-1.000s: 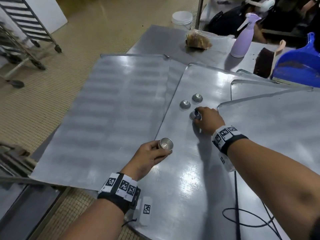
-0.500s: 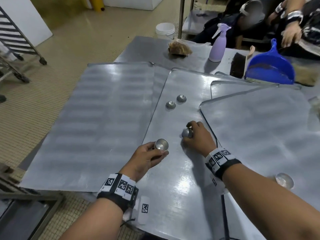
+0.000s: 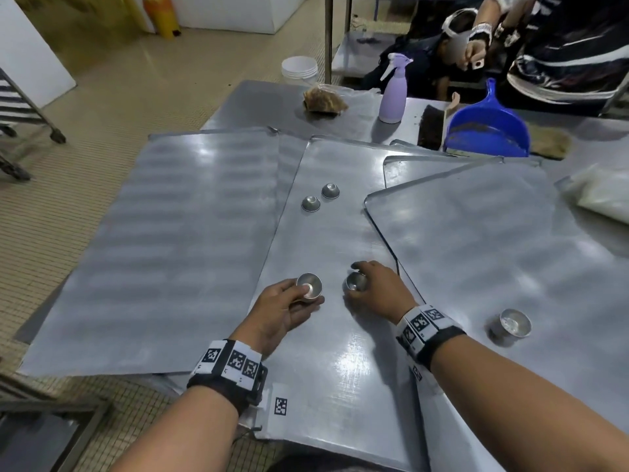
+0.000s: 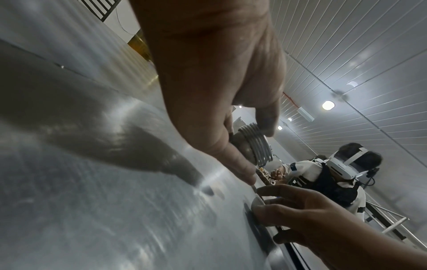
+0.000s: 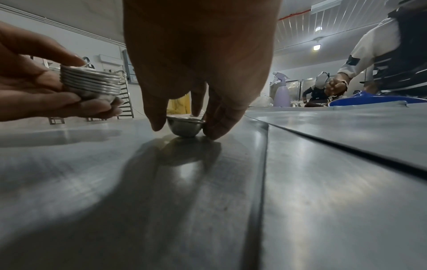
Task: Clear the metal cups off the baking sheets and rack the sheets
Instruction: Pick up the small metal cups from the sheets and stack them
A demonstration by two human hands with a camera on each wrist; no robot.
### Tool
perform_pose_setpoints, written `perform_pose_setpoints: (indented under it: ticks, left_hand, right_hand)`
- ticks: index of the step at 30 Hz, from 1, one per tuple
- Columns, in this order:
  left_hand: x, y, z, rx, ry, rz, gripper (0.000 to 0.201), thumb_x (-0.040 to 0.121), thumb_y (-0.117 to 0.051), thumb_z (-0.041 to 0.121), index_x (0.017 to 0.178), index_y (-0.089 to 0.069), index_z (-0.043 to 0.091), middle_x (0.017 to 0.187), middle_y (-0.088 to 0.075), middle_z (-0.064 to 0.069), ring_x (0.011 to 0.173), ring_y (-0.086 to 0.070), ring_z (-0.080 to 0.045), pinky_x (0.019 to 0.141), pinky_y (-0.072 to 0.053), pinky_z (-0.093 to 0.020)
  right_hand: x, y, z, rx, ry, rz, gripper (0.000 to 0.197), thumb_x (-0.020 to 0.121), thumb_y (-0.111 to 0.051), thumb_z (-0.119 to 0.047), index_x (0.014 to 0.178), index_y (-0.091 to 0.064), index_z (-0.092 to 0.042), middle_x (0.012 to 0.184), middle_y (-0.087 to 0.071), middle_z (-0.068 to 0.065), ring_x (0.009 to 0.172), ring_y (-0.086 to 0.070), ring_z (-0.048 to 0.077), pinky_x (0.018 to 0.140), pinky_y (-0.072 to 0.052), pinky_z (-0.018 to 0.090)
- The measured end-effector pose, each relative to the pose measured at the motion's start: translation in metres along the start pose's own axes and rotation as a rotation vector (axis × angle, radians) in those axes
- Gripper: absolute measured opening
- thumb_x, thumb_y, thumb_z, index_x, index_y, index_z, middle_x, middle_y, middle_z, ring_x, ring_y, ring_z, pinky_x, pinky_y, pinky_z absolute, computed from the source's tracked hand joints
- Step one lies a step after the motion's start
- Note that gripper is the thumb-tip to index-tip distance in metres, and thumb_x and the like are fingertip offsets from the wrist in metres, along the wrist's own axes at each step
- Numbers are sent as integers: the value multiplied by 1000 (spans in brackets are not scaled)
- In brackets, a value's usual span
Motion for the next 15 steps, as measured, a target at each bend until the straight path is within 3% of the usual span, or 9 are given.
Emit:
perform_pose_setpoints:
  ticks: [3,7,12,15]
  left_hand:
    - [-1,3,-2,-11,-6,14,24,99,-61,9,121,-64,0,112,-75,-25,108,-74,-35,104,-52,-43]
    - [-3,6,-4,-13,-4,27,25,99,-59,6,122,-63,-3,112,-74,-28,107,-74,-37,101,-53,-43]
    - [-6,7,-4,-39,-16,29,24,97,-59,4,118,-65,-5,112,-73,-30,108,-72,-41,104,-53,-46]
    - [-8,2,-3,-110,-17,15,22,97,-56,7,112,-66,-7,112,-72,-31,101,-74,-40,92,-61,-42]
  right_hand:
    - [-5,-2,0,-34,-6,-10,50,82,-68,-43,128,-60,-24,119,-61,1,109,-59,22,93,-47,33]
    - [-10,-3,1,-20,-17,-27,48,79,-72,-41,122,-62,-23,114,-60,2,106,-59,22,87,-45,28]
    - [-17,8,-21,256,52,30,61,73,-83,-38,127,-60,-24,114,-68,-4,97,-66,13,88,-54,30]
    - [-25,11,-51,356,152,22,66,71,-85,-39,130,-61,-21,116,-68,-7,94,-66,5,84,-55,24]
Point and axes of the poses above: each hand's wrist, its own x-axis towards the middle knuckle, its own y-axis out of the back of the hand, z = x × y, the point moved 6 cm from there along x, towards the middle knuckle
